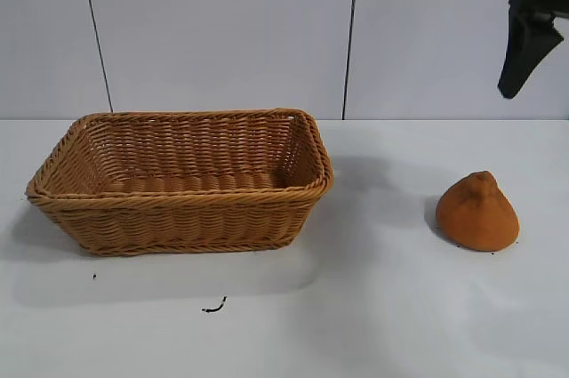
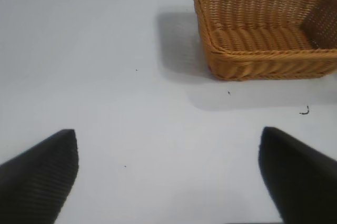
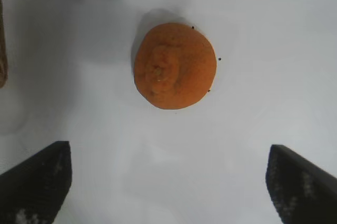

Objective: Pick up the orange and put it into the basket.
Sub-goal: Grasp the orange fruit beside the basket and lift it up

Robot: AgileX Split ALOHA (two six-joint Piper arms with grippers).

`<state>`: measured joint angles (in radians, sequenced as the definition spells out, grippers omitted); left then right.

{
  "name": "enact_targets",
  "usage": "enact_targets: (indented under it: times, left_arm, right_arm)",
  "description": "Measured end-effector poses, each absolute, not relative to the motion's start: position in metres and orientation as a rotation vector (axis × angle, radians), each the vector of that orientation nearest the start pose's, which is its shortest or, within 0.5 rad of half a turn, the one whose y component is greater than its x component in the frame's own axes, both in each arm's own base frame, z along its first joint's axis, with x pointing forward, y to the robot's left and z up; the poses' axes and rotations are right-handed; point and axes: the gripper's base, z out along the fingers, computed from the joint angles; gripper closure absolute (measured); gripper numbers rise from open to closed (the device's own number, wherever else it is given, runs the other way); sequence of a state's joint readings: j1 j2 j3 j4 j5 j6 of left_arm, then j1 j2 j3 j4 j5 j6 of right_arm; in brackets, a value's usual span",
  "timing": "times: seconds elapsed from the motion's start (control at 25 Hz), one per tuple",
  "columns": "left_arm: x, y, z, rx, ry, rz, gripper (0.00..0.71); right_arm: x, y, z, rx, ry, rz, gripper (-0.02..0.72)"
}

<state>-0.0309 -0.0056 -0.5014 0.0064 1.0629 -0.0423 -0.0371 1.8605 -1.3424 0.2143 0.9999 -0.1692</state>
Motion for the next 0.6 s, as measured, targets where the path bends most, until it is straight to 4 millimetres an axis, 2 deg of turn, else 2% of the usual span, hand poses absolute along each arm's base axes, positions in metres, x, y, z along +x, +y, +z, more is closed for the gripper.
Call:
enact_targets:
  times: [0.2,0.44,0.6]
  left_arm:
    - [-0.006,0.001,0.277,-0.012,2.04,-0.038,0.044]
    - [-0.006,0.001,0.277,-0.012,2.04,-0.038,0.044]
    - [-0.006,0.001,0.277,-0.012,2.041,-0.038,0.044]
  right_arm:
    - [0.376,0.005,0.198,-0.062,2.99,0.249,0.012]
    - [0.387,0.031,0.208,-0.213,2.936,0.094,0.012]
    - [0.398,0.039,0.199,-0.225,2.945,0.075,0.012]
